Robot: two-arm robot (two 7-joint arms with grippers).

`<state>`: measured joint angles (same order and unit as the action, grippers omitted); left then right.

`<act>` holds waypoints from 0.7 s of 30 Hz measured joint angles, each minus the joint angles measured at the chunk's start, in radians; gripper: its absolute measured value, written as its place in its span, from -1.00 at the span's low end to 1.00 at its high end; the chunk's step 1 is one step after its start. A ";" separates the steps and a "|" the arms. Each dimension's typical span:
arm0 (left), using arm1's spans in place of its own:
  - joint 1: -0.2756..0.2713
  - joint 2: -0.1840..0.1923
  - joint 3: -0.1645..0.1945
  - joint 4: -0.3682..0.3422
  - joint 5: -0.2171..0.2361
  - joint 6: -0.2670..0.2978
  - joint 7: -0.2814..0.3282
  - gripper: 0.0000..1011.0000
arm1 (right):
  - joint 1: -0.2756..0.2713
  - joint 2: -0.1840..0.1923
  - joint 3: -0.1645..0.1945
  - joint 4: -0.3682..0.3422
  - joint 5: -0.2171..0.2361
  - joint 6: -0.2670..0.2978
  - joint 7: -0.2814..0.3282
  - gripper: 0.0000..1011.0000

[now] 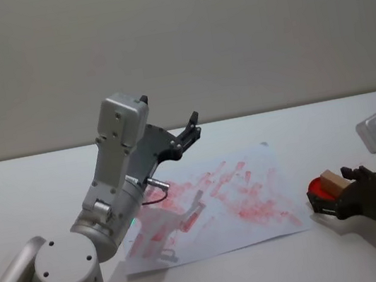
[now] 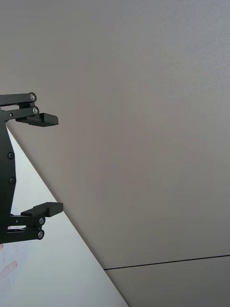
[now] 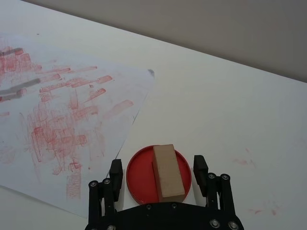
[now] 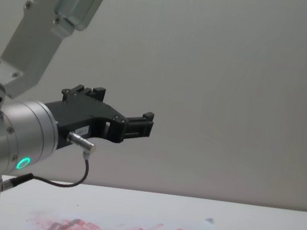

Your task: Use the one hand to pick up the stamp and affix it onto the A4 paper.

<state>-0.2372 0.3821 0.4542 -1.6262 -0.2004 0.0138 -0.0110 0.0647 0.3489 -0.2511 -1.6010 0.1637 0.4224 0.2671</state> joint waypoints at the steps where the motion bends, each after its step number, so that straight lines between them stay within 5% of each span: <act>1: 0.000 0.000 0.000 0.000 0.000 0.000 0.000 0.98 | 0.002 -0.001 -0.001 0.003 -0.002 0.002 0.001 0.79; 21: 0.000 0.000 0.000 0.000 0.000 0.000 0.000 0.98 | 0.011 -0.006 -0.006 0.019 -0.013 0.009 0.011 -0.37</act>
<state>-0.2372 0.3821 0.4542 -1.6262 -0.2004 0.0138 -0.0110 0.0762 0.3426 -0.2574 -1.5819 0.1504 0.4317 0.2785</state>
